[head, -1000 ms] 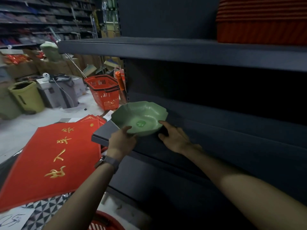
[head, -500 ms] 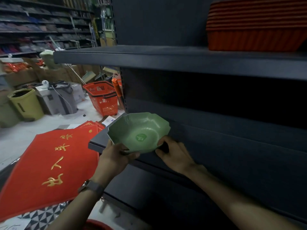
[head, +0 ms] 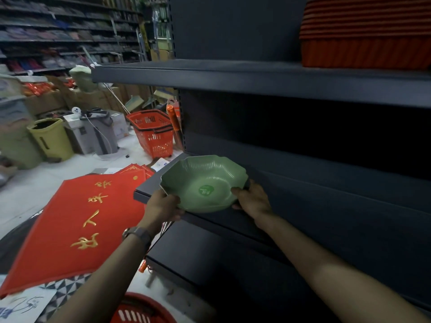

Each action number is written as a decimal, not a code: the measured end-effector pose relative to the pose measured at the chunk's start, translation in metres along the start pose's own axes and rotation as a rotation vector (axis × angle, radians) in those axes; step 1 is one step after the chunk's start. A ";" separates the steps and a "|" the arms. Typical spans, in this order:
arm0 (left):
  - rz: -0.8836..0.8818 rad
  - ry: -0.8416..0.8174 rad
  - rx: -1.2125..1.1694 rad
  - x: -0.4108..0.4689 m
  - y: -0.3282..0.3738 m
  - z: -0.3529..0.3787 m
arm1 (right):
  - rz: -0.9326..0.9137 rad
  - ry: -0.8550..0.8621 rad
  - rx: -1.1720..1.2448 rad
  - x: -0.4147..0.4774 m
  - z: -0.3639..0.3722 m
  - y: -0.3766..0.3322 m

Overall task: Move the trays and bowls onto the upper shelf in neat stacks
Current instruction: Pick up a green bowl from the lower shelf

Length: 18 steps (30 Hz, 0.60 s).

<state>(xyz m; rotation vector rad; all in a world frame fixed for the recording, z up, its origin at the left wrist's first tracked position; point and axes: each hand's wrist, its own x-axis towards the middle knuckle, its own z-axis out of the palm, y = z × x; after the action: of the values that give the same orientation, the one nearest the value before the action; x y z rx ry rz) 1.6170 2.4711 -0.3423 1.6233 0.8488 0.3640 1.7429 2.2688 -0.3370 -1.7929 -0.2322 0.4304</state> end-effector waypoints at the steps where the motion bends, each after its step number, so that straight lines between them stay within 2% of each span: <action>1: -0.009 -0.010 -0.026 -0.002 0.001 0.002 | 0.028 -0.005 -0.005 0.005 0.001 0.003; 5: 0.017 -0.033 -0.142 -0.002 -0.004 0.002 | 0.087 -0.026 0.114 0.004 -0.003 0.005; 10: 0.070 -0.102 -0.165 -0.026 -0.009 -0.005 | 0.102 -0.046 0.181 -0.018 -0.016 0.006; 18: 0.170 -0.114 -0.291 -0.079 -0.018 -0.023 | -0.008 -0.160 0.264 -0.073 -0.031 -0.009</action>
<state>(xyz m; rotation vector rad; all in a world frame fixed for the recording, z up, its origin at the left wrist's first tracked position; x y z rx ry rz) 1.5413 2.4330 -0.3369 1.4326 0.5448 0.4860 1.6901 2.2160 -0.3095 -1.4999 -0.2807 0.5730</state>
